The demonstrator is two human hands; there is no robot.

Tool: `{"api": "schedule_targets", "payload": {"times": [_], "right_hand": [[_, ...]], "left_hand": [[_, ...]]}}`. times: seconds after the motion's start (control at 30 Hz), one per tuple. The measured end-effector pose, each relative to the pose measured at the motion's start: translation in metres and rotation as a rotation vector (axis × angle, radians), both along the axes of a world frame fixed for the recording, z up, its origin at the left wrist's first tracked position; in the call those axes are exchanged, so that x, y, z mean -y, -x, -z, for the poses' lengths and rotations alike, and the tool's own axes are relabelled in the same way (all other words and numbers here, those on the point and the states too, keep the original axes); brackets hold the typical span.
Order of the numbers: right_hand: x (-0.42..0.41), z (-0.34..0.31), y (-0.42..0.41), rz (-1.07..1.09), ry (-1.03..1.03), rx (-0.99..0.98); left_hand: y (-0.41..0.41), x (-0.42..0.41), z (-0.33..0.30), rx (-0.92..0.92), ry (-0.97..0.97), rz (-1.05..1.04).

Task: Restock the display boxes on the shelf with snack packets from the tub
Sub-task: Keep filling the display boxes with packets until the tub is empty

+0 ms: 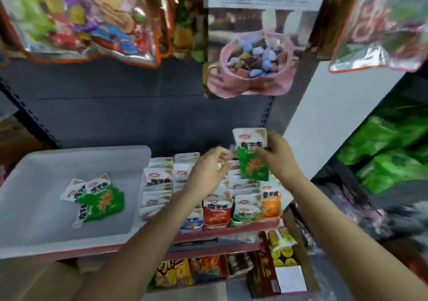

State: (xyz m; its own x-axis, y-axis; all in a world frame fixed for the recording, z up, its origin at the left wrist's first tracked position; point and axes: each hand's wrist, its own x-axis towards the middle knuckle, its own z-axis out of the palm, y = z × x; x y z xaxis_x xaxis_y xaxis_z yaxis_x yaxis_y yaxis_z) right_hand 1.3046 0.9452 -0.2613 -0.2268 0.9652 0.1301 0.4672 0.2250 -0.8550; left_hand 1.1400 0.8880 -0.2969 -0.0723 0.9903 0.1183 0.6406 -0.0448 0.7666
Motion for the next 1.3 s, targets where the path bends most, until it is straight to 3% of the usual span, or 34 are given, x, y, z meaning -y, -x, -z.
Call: {"api": "schedule_targets", "payload": {"times": [0.1, 0.2, 0.5, 0.7, 0.9, 1.13, 1.3], "right_hand": [[-0.01, 0.003, -0.013, 0.053, 0.089, -0.252], [-0.017, 0.004, -0.015, 0.022, 0.129, -0.424], [-0.029, 0.018, -0.006, -0.146, 0.172, -0.395], [-0.038, 0.021, -0.007, -0.127, 0.131, -0.432], [-0.032, 0.036, -0.004, -0.249, 0.24, -0.079], [-0.032, 0.046, -0.013, -0.178, -0.071, 0.208], [-0.032, 0.063, -0.009, -0.296, -0.053, 0.503]], "left_hand": [[-0.008, -0.006, 0.012, -0.402, 0.18, 0.134], [-0.014, -0.006, 0.015, -0.579, 0.271, 0.173], [-0.011, 0.003, 0.021, -0.441, 0.216, 0.153], [-0.008, 0.004, 0.023, -0.405, 0.185, 0.157], [-0.011, 0.006, 0.019, -0.359, 0.182, 0.115], [-0.012, 0.007, 0.018, -0.38, 0.165, 0.103], [-0.013, 0.007, 0.025, -0.312, 0.172, 0.063]]}}
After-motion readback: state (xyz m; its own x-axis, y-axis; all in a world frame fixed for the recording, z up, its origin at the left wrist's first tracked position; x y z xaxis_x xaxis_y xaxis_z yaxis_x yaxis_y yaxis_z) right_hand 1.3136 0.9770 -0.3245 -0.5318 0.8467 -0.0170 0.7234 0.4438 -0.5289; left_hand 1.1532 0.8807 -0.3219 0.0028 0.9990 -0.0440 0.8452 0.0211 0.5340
